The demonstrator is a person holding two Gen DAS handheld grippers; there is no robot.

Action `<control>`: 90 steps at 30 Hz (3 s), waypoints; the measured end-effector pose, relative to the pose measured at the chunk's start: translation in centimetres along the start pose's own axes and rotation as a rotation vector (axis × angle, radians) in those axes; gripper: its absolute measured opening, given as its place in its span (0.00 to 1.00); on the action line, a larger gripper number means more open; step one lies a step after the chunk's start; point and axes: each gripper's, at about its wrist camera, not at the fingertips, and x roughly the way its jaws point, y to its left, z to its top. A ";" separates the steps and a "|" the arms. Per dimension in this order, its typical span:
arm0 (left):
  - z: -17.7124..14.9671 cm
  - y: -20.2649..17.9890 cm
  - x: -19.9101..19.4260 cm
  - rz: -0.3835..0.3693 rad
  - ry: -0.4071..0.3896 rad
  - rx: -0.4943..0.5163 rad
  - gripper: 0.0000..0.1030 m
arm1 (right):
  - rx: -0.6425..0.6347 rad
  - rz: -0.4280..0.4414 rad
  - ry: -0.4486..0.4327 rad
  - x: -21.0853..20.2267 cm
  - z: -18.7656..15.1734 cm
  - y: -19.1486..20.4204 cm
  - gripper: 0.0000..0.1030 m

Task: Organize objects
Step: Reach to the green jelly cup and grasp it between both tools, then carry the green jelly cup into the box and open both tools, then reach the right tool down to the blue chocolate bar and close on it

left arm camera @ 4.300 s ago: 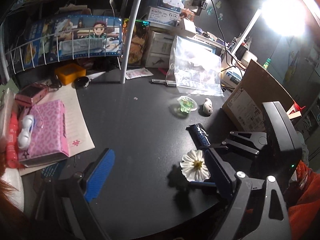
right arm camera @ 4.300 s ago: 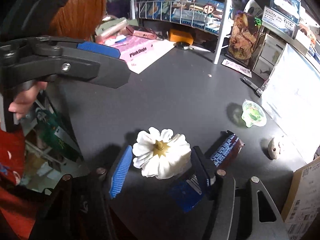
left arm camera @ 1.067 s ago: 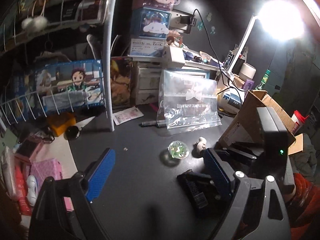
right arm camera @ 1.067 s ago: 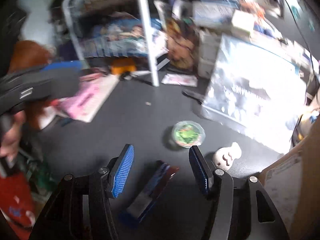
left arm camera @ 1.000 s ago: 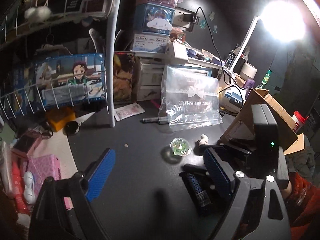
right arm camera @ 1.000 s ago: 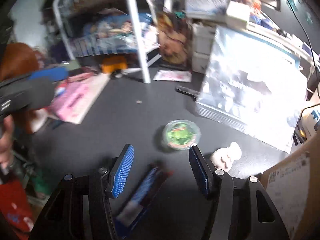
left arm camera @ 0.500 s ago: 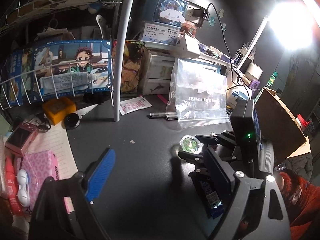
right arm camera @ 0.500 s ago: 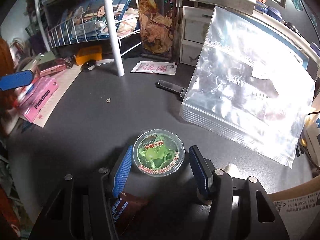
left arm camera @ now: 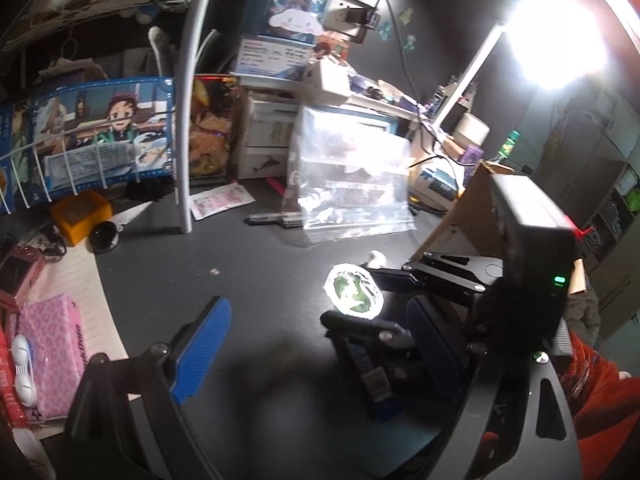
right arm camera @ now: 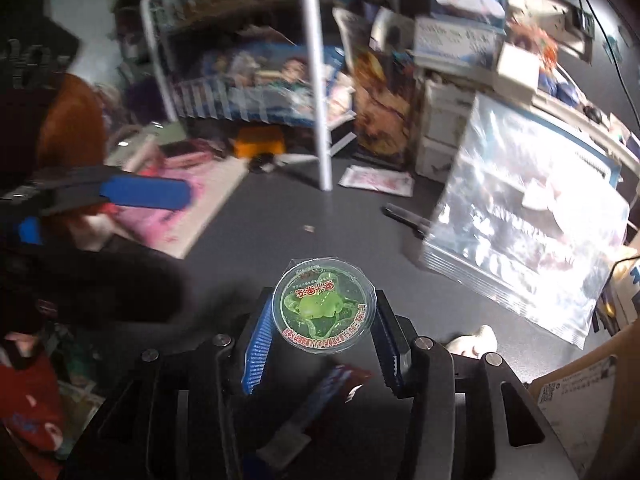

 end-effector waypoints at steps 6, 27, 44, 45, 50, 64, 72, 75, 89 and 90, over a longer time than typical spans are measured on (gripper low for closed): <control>0.7 -2.9 -2.3 -0.102 -0.018 0.041 0.61 | -0.093 0.050 -0.093 -6.4 0.8 3.4 0.41; 8.8 -17.9 -0.8 -0.256 -0.001 0.297 0.35 | -0.128 -0.197 -0.246 -19.8 0.4 -2.9 0.41; 11.7 -23.1 8.8 -0.288 0.173 0.322 0.41 | 0.052 -0.193 -0.041 -18.9 -0.7 -13.4 0.42; 11.8 -23.1 8.8 -0.282 0.169 0.320 0.53 | 0.052 -0.197 -0.030 -18.8 -0.7 -13.5 0.44; 12.1 -21.9 7.2 -0.271 0.110 0.302 0.72 | 0.036 -0.225 -0.015 -18.8 -0.6 -13.5 0.50; 9.9 -15.2 0.1 -0.098 -0.069 0.204 0.82 | 0.011 -0.158 -0.095 -20.3 0.1 -9.3 0.50; 5.9 -8.6 -4.0 0.040 -0.131 0.128 0.86 | -0.093 0.024 -0.104 -16.5 0.6 -1.1 0.50; 3.7 -6.0 -4.5 0.081 -0.138 0.108 0.86 | -0.094 0.098 -0.077 -13.6 -0.1 1.2 0.50; -3.5 1.6 -1.7 0.127 -0.051 -0.046 0.86 | 0.085 -0.096 0.089 0.5 -6.7 2.3 0.50; -3.6 1.6 -1.7 0.123 -0.047 -0.042 0.86 | 0.075 -0.121 0.097 0.8 -6.9 2.3 0.50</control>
